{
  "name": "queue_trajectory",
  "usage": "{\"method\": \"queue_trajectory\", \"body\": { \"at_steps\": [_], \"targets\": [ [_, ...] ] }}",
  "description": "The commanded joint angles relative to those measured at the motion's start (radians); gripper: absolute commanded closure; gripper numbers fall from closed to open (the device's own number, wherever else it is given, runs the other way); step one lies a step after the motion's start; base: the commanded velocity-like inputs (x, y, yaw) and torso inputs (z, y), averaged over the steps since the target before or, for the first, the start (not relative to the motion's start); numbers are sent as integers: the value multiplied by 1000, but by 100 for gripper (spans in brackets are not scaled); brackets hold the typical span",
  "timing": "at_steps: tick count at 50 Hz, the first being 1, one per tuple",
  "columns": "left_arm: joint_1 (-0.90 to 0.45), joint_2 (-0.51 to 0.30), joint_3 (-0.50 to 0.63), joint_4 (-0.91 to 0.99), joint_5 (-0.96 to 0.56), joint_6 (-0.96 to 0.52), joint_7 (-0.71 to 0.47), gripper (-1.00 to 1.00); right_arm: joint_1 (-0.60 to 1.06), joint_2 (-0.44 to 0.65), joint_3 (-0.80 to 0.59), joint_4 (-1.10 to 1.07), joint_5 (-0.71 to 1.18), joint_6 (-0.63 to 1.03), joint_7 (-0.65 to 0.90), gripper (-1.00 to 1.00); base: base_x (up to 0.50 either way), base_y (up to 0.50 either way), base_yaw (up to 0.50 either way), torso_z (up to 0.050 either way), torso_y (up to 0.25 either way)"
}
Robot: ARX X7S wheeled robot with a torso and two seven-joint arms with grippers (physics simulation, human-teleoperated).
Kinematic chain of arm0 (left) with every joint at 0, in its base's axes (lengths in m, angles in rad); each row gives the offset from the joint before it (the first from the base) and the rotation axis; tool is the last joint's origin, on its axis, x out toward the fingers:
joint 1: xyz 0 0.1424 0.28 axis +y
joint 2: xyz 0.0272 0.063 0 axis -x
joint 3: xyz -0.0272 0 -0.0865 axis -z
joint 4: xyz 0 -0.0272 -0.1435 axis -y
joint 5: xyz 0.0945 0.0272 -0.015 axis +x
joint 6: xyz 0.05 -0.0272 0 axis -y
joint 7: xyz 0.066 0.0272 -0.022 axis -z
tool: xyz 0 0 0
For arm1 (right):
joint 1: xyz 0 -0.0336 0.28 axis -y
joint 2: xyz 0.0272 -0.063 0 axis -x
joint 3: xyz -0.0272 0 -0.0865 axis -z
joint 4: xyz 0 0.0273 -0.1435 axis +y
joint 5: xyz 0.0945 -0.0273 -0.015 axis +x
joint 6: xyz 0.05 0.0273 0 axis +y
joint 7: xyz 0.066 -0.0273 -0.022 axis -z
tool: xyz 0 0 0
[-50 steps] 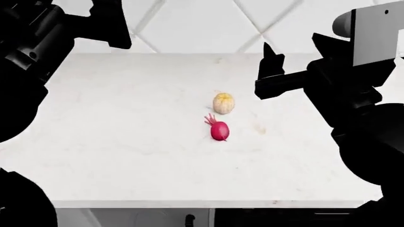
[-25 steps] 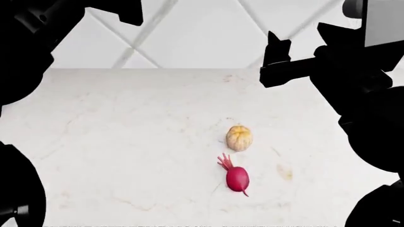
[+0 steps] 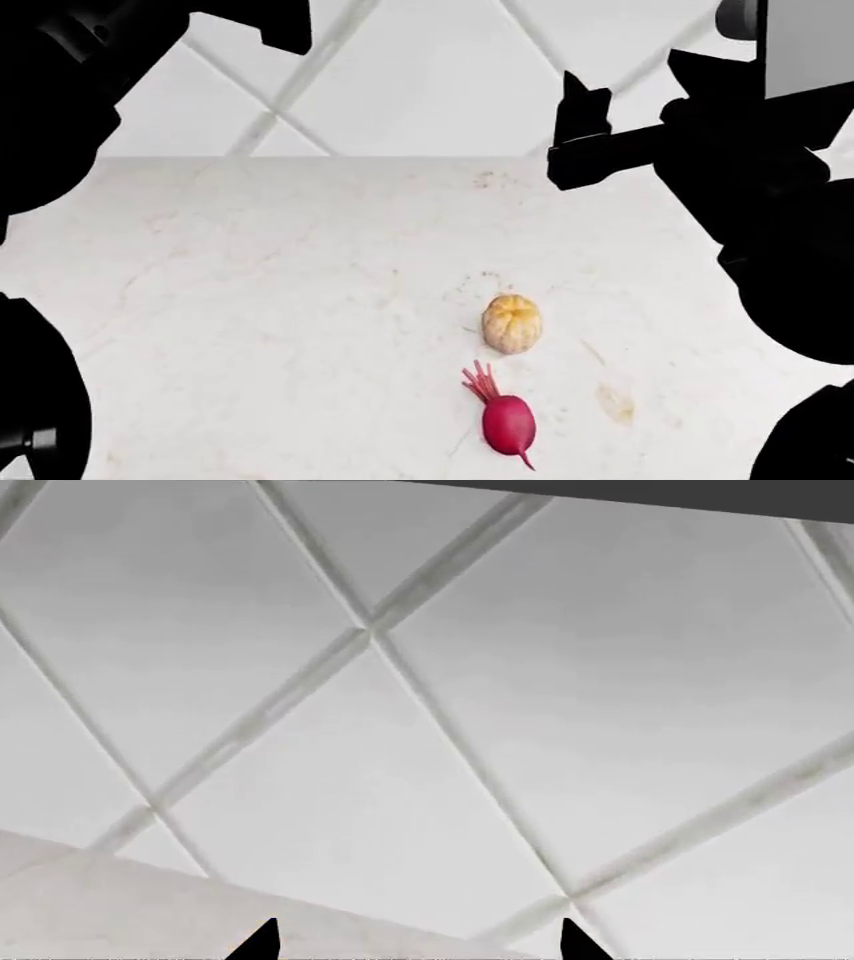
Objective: Pick the beet, tangerine from the counter and place them in the cabinet. Then close the cabinet.
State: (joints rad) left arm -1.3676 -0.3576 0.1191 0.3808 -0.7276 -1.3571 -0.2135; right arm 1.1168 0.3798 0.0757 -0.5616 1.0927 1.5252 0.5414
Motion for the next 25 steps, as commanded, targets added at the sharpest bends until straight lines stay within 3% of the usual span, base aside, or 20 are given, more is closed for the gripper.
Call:
{"method": "queue_trajectory", "body": {
  "at_steps": [1,5,9,12,14,21,25],
  "targets": [
    [-6,-2,20,-7,-6,7,4,-100,3,26,-31,14,28,-9,24,-100,0,0,0,0,0],
    [-12,10,1,-9,-50,-40,15,-100,17,31,-34,29,52,5,36,-100,0,0,0,0,0],
    [-62,63,-55,-30,-265,-211,13,-100,53,45,-17,86,104,31,81,-100,0,0,0,0,0],
    [-68,34,-11,-83,-615,-211,-211,-100,71,78,-25,129,110,22,96,-100,0,0,0,0,0],
    [-49,18,16,-82,-771,-206,-325,-100,72,110,-42,151,92,7,86,-100,0,0,0,0,0],
    [4,-41,53,-54,-1010,-167,-512,-100,64,216,-94,193,18,-44,45,-100,0,0,0,0,0],
    [31,-104,134,-64,-1255,-85,-667,-100,63,252,-95,195,15,-39,54,-100,0,0,0,0,0]
  ]
}}
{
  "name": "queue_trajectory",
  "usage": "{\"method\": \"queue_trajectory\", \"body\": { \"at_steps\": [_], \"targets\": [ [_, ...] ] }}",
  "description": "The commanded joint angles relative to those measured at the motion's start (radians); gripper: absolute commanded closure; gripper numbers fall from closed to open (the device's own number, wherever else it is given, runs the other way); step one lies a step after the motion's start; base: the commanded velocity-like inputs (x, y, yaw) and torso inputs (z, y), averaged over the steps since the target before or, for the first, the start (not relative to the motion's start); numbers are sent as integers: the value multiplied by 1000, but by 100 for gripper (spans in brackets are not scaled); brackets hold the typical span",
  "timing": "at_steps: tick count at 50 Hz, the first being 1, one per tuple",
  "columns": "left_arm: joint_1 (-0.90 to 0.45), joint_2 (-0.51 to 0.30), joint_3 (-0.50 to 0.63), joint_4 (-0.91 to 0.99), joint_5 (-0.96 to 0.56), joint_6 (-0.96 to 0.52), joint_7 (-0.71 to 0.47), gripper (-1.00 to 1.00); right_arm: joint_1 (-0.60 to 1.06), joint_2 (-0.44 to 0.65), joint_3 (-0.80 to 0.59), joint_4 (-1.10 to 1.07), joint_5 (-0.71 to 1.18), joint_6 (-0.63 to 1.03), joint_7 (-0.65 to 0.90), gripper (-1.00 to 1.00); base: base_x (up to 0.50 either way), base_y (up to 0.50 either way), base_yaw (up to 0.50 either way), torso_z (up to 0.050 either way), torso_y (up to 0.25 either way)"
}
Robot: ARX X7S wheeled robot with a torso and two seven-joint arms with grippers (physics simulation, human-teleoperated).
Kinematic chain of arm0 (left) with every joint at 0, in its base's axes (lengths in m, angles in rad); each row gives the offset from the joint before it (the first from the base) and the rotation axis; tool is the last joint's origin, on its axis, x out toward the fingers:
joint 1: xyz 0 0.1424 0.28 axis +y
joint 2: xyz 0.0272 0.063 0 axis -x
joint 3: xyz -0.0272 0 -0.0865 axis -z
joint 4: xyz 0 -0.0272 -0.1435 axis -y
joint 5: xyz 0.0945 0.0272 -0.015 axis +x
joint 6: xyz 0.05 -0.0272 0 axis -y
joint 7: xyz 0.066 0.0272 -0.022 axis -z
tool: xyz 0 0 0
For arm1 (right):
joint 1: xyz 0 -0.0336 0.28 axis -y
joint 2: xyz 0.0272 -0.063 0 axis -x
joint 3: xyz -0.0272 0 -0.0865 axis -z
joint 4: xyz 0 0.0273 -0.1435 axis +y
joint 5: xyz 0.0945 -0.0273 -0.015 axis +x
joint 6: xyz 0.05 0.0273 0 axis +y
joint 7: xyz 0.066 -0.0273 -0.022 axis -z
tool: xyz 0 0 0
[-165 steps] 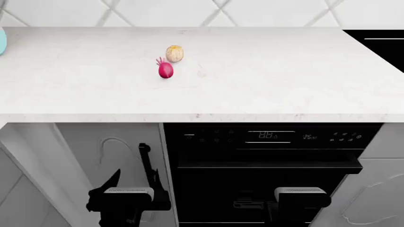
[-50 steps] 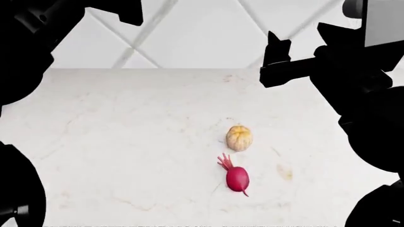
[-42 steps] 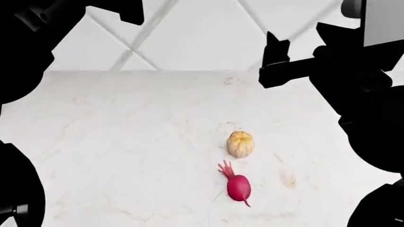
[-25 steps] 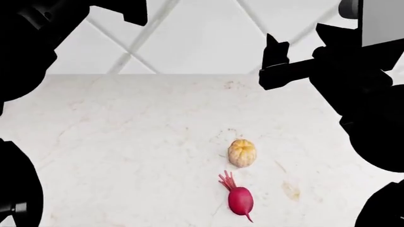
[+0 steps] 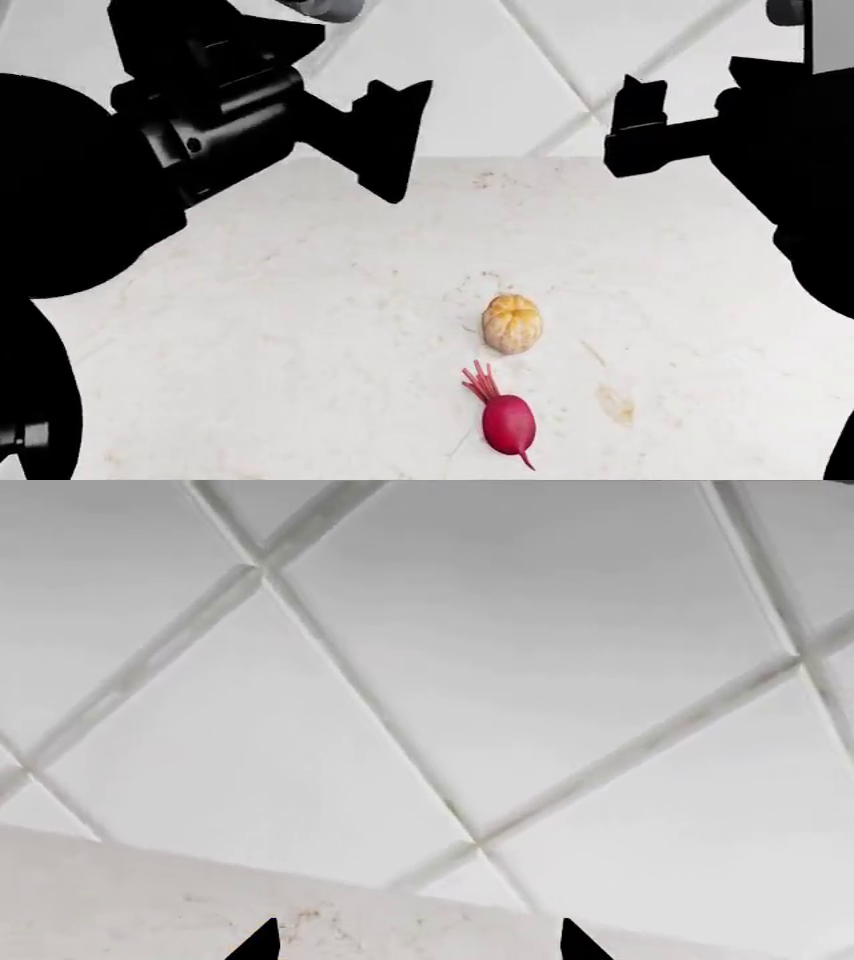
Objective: Pick the beet, tangerine from the counter and place them in the cabinet. Then close the cabinet.
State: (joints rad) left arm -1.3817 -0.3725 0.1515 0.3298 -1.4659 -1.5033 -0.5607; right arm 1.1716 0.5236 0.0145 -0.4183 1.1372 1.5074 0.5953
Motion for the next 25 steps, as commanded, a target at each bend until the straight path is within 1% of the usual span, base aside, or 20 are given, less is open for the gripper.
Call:
{"method": "queue_trajectory", "body": {
  "at_steps": [1,3,5,7,9,13,16,21,25],
  "targets": [
    [52,-101,126,-14,-581,99,-360,-100,6,113,-32,51,-28,-20,3,-100,0,0,0,0,0],
    [70,-122,174,-5,-697,183,-444,-100,-2,118,-29,46,-21,-17,10,-100,0,0,0,0,0],
    [86,-143,232,41,-789,232,-511,-100,-8,124,-31,42,-16,-14,13,-100,0,0,0,0,0],
    [91,-153,276,84,-853,269,-557,-100,-13,131,-31,42,-12,-13,17,-100,0,0,0,0,0],
    [95,-153,305,103,-885,293,-581,-100,-10,134,-32,42,-4,-7,23,-100,0,0,0,0,0],
    [121,-141,358,129,-920,316,-601,-100,-4,136,-36,39,12,1,34,-100,0,0,0,0,0],
    [102,-131,416,114,-986,310,-591,-100,0,138,-43,41,20,-1,38,-100,0,0,0,0,0],
    [60,-108,463,35,-1031,297,-561,-100,9,145,-38,41,45,9,56,-100,0,0,0,0,0],
    [39,-89,481,-36,-1021,270,-533,-100,23,151,-32,44,72,21,77,-100,0,0,0,0,0]
  ]
}}
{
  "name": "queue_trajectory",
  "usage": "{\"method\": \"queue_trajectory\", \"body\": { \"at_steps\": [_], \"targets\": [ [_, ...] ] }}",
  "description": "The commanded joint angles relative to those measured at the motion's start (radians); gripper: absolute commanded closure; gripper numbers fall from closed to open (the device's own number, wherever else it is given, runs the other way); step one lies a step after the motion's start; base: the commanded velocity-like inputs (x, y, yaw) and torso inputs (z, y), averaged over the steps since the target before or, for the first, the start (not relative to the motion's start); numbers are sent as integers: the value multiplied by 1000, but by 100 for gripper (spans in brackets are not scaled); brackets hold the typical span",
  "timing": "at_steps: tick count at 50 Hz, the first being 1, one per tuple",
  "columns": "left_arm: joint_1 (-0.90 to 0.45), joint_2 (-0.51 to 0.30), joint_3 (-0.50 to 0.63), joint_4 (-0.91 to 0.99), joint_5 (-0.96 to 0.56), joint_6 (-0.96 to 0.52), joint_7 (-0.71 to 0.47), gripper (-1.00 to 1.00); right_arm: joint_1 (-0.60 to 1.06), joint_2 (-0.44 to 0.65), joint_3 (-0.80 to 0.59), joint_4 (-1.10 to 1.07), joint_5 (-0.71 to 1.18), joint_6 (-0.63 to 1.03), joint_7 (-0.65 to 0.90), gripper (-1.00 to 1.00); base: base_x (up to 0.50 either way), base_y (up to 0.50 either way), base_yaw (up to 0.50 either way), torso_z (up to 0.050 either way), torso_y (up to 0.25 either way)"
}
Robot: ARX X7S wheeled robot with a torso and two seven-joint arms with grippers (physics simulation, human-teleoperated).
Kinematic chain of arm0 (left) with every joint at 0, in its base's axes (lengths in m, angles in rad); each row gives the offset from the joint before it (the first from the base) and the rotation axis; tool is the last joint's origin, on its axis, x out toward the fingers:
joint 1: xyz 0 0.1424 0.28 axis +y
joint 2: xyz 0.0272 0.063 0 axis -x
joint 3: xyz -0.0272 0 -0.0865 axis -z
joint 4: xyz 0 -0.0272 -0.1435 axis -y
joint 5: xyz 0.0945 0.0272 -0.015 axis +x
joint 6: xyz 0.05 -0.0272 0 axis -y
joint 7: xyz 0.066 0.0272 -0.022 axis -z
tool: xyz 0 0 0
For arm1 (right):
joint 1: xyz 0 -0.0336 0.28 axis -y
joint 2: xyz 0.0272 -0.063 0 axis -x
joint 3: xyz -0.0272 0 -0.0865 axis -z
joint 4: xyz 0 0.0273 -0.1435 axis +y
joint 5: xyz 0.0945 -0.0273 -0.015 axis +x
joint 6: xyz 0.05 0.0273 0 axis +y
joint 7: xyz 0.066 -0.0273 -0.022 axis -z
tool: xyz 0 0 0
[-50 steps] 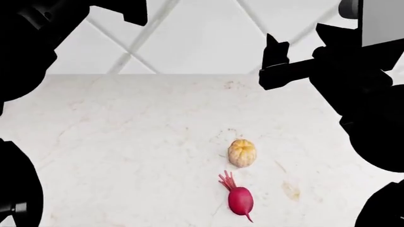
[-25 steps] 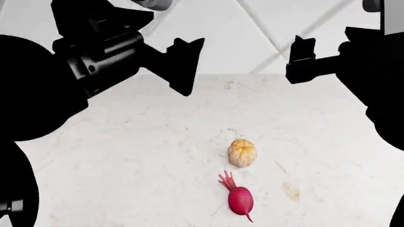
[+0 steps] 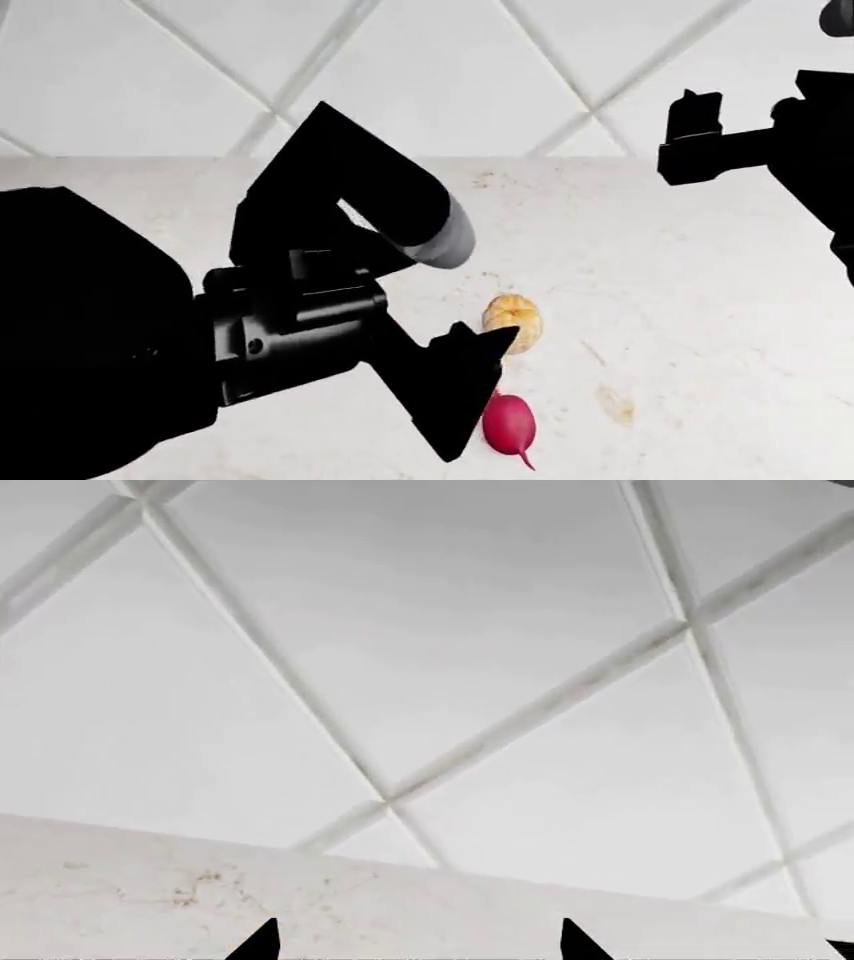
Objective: Pick the beet, tangerine from the counter and place them in the cabinet. Then close the cabinet.
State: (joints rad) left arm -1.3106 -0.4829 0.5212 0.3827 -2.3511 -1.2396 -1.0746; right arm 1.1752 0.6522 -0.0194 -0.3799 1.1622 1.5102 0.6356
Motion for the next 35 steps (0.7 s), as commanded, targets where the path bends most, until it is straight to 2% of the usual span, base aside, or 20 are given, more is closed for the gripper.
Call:
{"method": "queue_trajectory", "body": {
  "at_steps": [1,12,20,35],
  "targets": [
    [-32,25,114,-101,-135,8,-16,-100,22,23,3,7,54,20,42,-100,0,0,0,0,0],
    [2,52,131,-140,-90,8,10,-100,25,40,-14,17,93,1,67,-100,0,0,0,0,0],
    [60,87,120,-188,49,-45,66,-100,4,58,-25,14,101,-26,64,-100,0,0,0,0,0],
    [145,131,140,-214,176,-77,133,-100,-16,85,-35,10,113,-60,63,-100,0,0,0,0,0]
  ]
}}
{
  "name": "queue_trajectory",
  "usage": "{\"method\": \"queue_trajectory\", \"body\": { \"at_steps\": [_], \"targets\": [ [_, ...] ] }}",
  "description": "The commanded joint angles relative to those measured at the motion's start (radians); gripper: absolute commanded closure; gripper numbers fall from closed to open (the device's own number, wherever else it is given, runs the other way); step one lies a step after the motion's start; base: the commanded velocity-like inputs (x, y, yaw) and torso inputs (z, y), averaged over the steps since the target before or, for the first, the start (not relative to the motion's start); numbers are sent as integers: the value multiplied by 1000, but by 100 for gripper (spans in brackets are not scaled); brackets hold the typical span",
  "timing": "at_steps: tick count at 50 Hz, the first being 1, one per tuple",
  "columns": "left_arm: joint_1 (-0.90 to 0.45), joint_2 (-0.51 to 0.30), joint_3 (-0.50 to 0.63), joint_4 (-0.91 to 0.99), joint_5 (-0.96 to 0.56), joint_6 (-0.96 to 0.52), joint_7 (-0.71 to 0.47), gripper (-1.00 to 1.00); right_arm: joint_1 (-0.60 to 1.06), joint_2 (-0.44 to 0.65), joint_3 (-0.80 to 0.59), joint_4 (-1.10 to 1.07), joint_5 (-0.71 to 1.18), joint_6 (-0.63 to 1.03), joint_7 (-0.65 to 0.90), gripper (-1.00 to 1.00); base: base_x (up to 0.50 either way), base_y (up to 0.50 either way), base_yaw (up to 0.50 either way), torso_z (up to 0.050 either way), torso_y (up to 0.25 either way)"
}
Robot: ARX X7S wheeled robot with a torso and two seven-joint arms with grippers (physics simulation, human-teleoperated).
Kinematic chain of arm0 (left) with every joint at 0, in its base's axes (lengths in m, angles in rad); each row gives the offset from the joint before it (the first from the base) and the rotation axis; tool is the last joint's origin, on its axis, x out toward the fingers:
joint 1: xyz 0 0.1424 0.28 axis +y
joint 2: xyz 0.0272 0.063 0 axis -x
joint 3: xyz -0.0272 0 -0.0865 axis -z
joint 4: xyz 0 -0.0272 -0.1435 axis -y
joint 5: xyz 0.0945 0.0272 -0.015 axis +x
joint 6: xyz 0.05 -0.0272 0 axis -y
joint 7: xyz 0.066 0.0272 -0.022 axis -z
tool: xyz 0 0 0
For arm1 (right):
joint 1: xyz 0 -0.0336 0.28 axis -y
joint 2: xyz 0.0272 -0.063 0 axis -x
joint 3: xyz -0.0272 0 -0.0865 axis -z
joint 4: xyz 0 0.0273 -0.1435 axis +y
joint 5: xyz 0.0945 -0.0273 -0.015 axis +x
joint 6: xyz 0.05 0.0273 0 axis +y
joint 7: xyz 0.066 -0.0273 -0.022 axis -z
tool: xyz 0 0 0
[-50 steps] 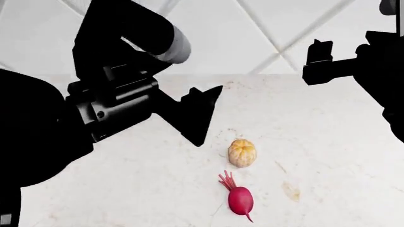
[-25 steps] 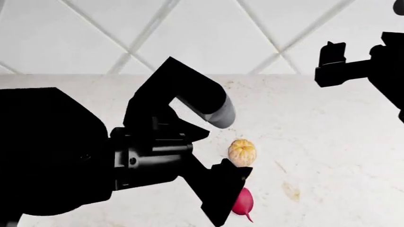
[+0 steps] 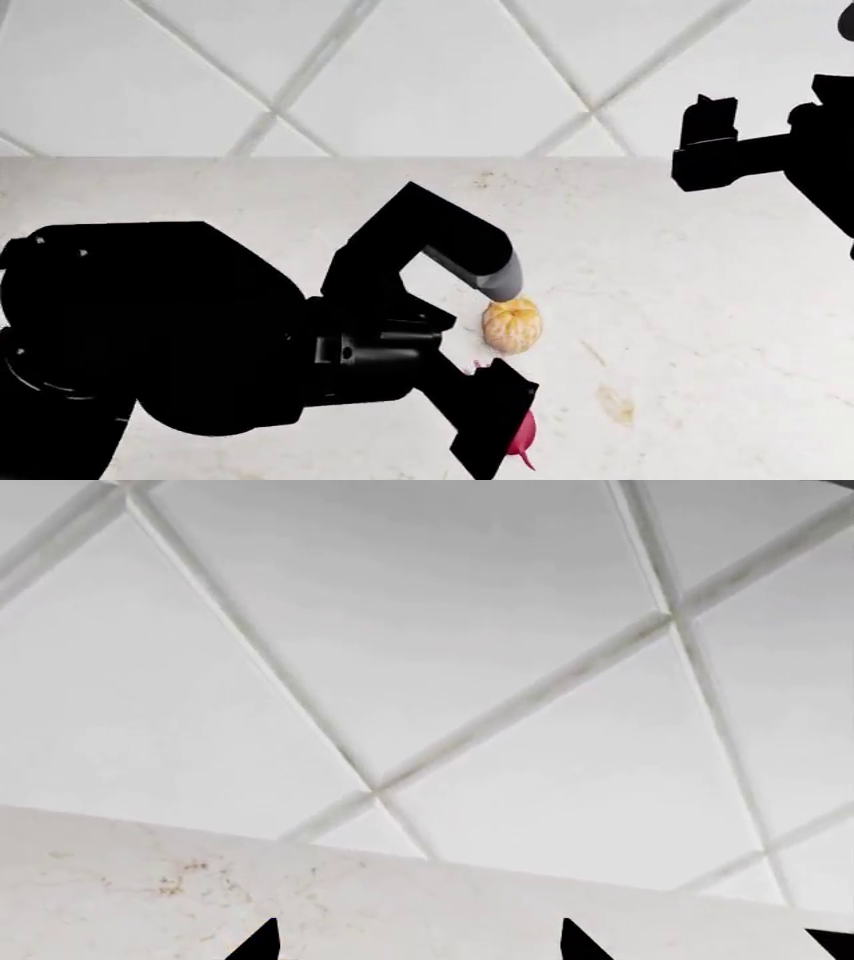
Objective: Pick the beet, tangerine from the counter and place them in the cabinet. Then close the cabinet.
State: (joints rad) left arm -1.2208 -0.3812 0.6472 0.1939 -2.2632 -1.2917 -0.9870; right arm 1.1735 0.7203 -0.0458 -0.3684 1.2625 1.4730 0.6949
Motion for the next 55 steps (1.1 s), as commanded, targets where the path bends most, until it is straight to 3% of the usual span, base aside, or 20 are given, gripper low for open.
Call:
{"method": "queue_trajectory", "body": {
  "at_steps": [1,18,30,31,44,47,55],
  "targets": [
    [64,33,13,-28,102,-28,54,-100,-20,17,-7,-4,17,-23,7,-100,0,0,0,0,0],
    [142,81,15,-97,355,-72,229,-100,-46,43,-10,-10,53,-38,28,-100,0,0,0,0,0],
    [246,82,60,-63,425,-68,271,-100,-75,57,-13,-20,58,-61,33,-100,0,0,0,0,0],
    [255,80,65,-61,428,-68,271,100,-76,58,-12,-20,61,-62,35,-100,0,0,0,0,0],
    [282,60,73,-28,429,-47,265,100,-92,66,-16,-24,68,-81,40,-100,0,0,0,0,0],
    [250,-2,10,14,400,-26,259,100,-90,64,-20,-23,71,-83,42,-100,0,0,0,0,0],
    [134,-260,-126,239,67,81,84,100,-40,16,-69,0,65,-81,53,-100,0,0,0,0,0]
  ]
}}
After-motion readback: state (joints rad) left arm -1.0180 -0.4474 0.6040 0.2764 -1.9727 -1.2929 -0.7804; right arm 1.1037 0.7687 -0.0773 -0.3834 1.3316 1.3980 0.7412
